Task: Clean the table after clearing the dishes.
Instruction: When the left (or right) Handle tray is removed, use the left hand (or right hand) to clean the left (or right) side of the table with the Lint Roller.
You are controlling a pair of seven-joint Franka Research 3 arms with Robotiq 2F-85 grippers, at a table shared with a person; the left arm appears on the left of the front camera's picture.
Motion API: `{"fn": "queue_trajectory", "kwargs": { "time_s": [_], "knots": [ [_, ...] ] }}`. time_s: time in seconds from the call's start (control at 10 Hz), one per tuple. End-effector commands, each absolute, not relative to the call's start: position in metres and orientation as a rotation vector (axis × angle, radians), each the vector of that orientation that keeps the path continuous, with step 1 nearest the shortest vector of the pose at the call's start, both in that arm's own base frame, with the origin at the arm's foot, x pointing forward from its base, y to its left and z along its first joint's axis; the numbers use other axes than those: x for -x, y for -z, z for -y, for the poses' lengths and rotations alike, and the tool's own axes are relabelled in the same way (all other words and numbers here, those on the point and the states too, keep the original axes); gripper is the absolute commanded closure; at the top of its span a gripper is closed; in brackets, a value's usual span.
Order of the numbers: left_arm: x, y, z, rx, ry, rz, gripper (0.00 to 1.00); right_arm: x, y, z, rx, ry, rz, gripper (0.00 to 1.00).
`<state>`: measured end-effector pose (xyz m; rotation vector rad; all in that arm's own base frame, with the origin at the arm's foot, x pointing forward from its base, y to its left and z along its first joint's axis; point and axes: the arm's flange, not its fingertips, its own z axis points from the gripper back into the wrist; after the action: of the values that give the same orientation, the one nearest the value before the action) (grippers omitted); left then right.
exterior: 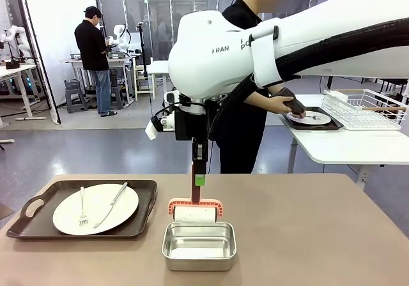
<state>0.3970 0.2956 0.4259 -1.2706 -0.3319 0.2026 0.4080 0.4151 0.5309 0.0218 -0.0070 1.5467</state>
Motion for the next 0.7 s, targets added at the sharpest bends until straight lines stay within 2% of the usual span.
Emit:
{"fn": "queue_trajectory", "kwargs": {
  "time_s": [0.0, 0.3, 0.6],
  "knots": [
    [-0.393, -0.427, -0.297, 1.276, -0.189, 0.331, 0.00, -0.392, -0.535, -0.404, -0.088, -1.553, -0.021, 1.00],
    [-0.393, -0.427, -0.297, 1.276, -0.189, 0.331, 0.00, -0.382, -0.545, -0.375, -0.084, -1.426, 0.065, 1.00],
    [-0.393, -0.427, -0.297, 1.276, -0.189, 0.331, 0.00, -0.382, -0.547, -0.296, -0.198, -1.103, 0.176, 1.00]
  ]
}}
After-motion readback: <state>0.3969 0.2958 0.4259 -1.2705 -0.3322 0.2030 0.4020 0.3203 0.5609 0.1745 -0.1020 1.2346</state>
